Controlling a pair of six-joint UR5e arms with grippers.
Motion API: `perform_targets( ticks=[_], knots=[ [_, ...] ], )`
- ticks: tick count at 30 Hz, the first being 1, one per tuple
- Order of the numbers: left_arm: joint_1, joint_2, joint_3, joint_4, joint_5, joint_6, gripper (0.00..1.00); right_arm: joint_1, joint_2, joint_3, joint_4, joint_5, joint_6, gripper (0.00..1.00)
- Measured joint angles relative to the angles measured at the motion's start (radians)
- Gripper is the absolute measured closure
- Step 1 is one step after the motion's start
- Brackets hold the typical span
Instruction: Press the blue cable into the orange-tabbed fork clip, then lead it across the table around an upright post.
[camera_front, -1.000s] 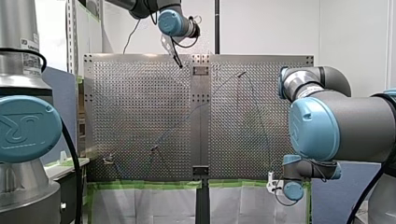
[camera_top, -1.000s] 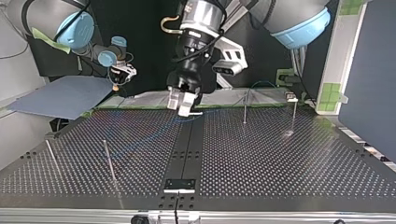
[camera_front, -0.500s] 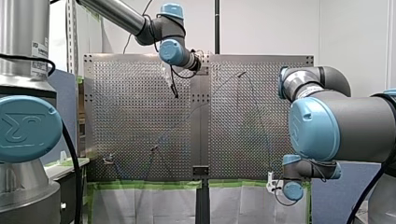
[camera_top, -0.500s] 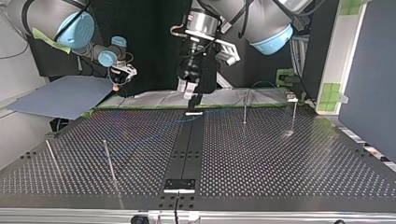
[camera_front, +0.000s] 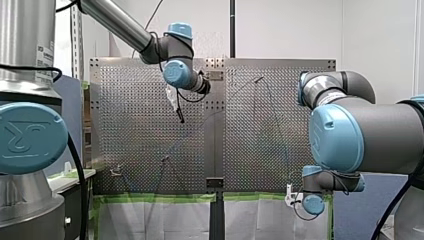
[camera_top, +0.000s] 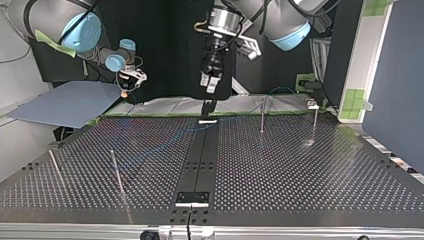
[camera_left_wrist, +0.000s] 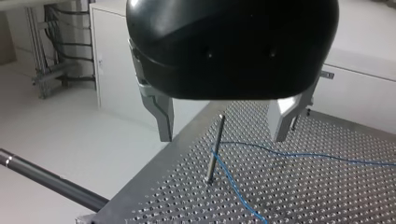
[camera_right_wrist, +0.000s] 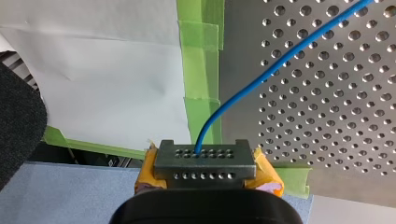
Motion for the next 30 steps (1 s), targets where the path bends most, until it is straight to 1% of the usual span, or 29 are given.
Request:
perform_targets(
  ticks=[5, 12, 16, 20, 26, 30],
  knots=[
    [0.010, 0.000, -0.051, 0.038, -0.002, -0.009, 0.00, 0.000, 0.000, 0.000, 0.001, 0.000, 0.000, 1.00],
    [0.025, -0.002, -0.121, 0.055, -0.003, -0.010, 0.00, 0.001, 0.000, 0.000, 0.002, 0.000, 0.001, 1.00],
    [0.034, -0.013, -0.154, 0.075, -0.001, -0.010, 0.00, 0.001, 0.000, -0.001, 0.003, 0.000, 0.001, 1.00],
    [0.045, -0.044, -0.191, 0.109, 0.002, -0.008, 0.00, 0.002, 0.000, -0.003, 0.005, 0.000, 0.000, 1.00],
    [0.056, -0.104, -0.253, 0.169, 0.027, -0.002, 0.00, 0.001, 0.000, -0.003, 0.006, 0.000, 0.001, 1.00],
    [0.067, -0.130, -0.291, 0.208, 0.031, 0.003, 0.00, 0.001, 0.000, -0.004, 0.006, 0.000, 0.002, 1.00]
  ],
)
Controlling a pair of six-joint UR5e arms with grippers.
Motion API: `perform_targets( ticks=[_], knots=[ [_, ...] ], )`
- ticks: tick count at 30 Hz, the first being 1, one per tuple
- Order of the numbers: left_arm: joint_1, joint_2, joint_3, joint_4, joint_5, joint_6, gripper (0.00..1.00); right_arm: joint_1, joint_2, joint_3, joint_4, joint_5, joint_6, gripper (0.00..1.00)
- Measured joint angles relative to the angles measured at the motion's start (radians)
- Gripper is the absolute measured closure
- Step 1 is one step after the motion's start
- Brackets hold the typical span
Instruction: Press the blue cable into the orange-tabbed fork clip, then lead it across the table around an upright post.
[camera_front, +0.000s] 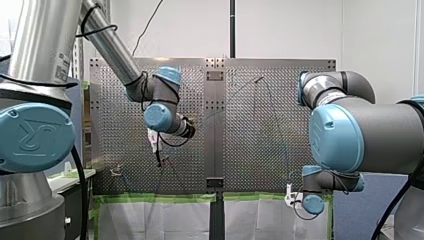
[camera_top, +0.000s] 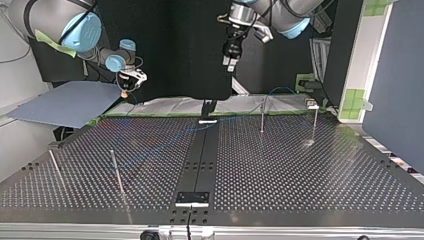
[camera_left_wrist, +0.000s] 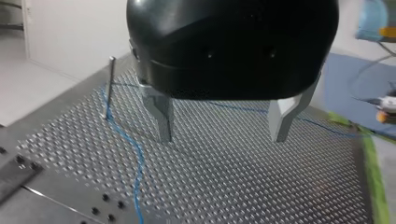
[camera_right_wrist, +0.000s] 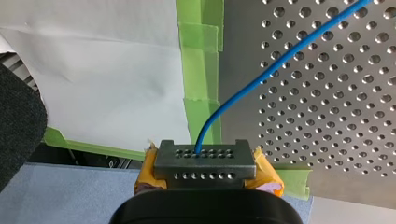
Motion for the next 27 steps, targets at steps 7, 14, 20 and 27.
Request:
perform_targets(
  ticks=[7, 14, 20, 27],
  knots=[
    [0.016, -0.007, -0.067, 0.068, -0.001, 0.013, 0.00, 0.000, 0.000, 0.000, 0.001, -0.002, -0.001, 1.00],
    [0.081, -0.007, -0.085, 0.141, 0.055, 0.078, 0.00, -0.001, 0.000, 0.000, 0.015, -0.012, -0.002, 1.00],
    [0.137, -0.007, -0.085, 0.198, 0.111, 0.135, 0.00, 0.000, 0.000, 0.000, 0.017, -0.014, -0.003, 1.00],
    [0.163, -0.007, -0.086, 0.223, 0.137, 0.160, 0.00, 0.002, 0.000, 0.000, 0.015, -0.014, -0.004, 1.00]
  ],
)
